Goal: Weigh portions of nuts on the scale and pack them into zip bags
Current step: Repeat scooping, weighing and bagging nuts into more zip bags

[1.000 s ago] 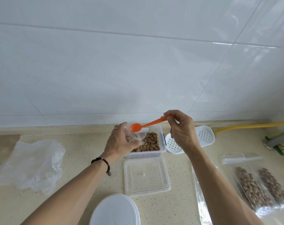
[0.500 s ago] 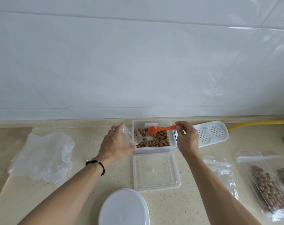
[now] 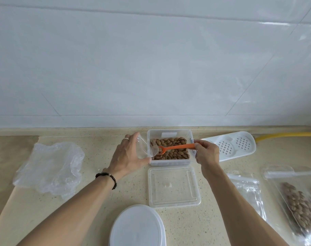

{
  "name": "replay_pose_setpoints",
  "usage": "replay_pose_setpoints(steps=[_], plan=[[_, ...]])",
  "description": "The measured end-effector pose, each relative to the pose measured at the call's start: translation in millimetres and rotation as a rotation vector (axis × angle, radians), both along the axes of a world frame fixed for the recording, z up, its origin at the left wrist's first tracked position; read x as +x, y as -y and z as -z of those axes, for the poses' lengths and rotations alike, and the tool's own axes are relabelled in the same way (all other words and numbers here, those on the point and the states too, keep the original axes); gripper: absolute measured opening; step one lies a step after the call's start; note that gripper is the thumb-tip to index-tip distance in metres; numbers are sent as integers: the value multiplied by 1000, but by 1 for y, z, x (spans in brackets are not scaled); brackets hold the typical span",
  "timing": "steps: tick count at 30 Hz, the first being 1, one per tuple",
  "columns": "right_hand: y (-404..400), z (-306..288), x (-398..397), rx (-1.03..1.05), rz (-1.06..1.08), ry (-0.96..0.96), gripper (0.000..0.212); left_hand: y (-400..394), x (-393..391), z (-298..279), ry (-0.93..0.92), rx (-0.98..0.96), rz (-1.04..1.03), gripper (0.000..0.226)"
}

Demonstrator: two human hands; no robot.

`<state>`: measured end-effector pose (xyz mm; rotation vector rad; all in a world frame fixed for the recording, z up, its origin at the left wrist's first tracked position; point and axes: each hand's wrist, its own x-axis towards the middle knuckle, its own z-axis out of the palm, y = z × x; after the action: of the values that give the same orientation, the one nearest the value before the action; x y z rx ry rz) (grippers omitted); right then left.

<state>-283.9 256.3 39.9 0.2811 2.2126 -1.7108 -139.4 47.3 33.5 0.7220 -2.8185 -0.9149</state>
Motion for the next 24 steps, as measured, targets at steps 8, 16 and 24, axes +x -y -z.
replay_pose_setpoints(steps=[8, 16, 24], plan=[[-16, -21, -8, -108, 101, 28, 18, -6, -11, -8, -23, -61, 31, 91], [-21, -76, -18, -89, 32, -180, 19, -18, -30, -18, -8, -128, 33, 85], [8, -104, 9, 100, -413, -578, 22, -27, -40, -26, -49, 31, -18, 94]])
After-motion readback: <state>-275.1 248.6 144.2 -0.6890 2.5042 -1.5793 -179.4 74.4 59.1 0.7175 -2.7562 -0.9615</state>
